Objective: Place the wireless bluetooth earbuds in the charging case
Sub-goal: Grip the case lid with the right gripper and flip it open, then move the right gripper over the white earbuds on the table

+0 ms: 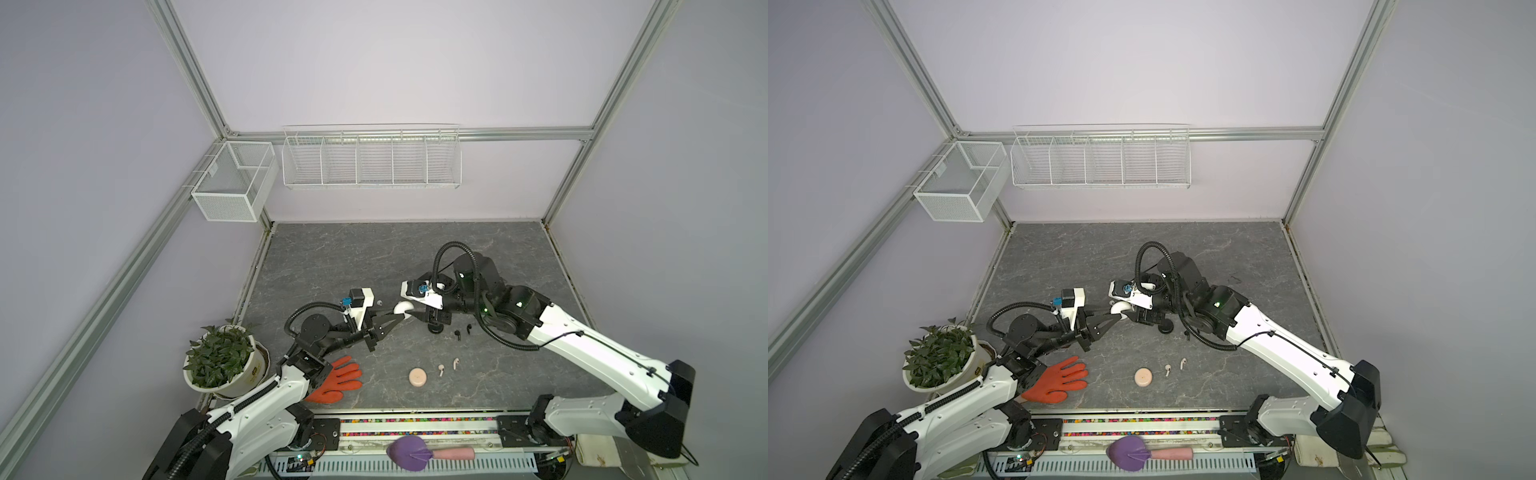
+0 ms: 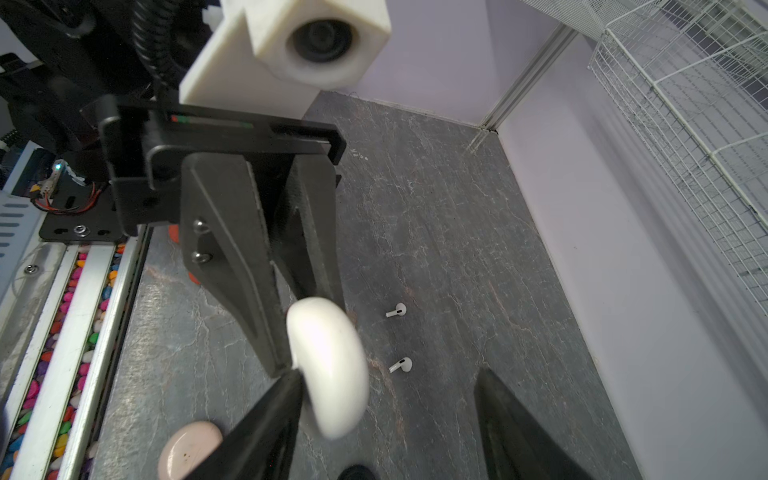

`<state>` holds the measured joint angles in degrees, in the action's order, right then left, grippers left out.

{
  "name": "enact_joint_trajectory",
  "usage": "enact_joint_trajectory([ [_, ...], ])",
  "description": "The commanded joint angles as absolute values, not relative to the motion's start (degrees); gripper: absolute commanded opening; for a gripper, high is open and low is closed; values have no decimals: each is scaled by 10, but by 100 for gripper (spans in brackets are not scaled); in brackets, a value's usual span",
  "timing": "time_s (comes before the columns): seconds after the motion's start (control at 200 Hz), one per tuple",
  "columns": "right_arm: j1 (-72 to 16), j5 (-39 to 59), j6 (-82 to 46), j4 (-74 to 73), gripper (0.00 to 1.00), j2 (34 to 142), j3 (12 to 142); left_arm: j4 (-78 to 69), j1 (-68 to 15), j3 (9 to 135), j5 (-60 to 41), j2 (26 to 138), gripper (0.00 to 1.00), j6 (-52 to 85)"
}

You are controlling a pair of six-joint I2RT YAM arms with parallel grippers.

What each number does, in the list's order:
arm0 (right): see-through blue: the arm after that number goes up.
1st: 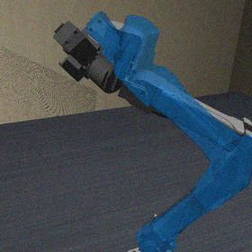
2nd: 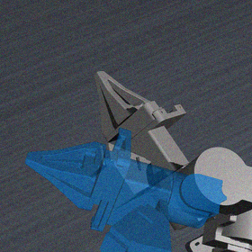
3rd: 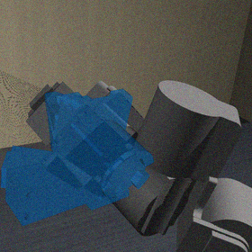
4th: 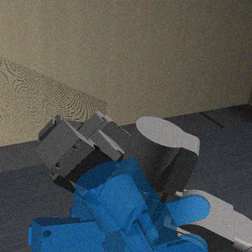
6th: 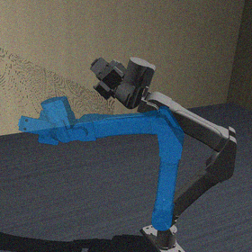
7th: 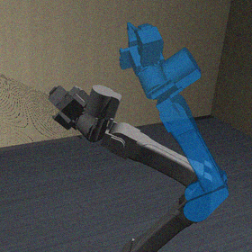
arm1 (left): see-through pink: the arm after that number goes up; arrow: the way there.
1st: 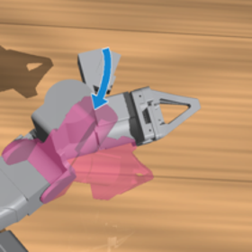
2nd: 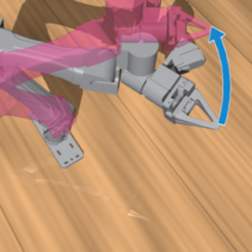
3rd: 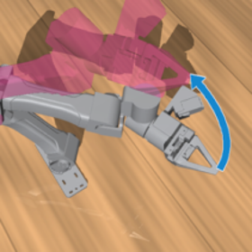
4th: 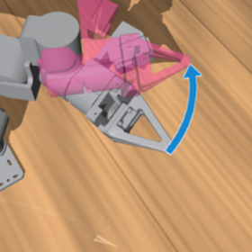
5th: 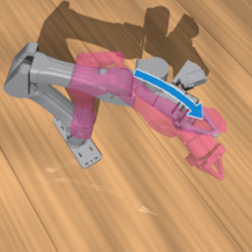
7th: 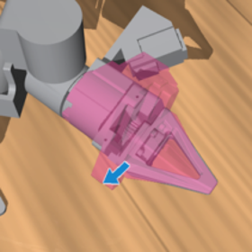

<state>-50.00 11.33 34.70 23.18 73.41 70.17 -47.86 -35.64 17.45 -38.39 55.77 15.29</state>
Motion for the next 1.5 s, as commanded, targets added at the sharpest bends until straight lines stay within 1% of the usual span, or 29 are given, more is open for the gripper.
enact_joint_trajectory([
  [0.0,-500,89,343,204,68,721,715,-481,-359,170,-412,559,0,140],
  [0.845,-501,76,333,198,69,718,713,-482,-359,161,-411,555,0,138],
  [1.269,-501,70,318,199,70,740,718,-476,-359,158,-398,538,0,138],
  [1.319,-501,63,302,201,70,740,723,-470,-359,157,-388,534,0,141],
  [1.384,-501,42,247,205,71,736,731,-467,-359,153,-362,526,0,145],
  [1.449,-499,-3,151,205,73,726,726,-468,-359,148,-332,518,0,153],
  [1.494,-499,-41,59,176,69,722,695,-467,-360,145,-316,509,0,156],
])
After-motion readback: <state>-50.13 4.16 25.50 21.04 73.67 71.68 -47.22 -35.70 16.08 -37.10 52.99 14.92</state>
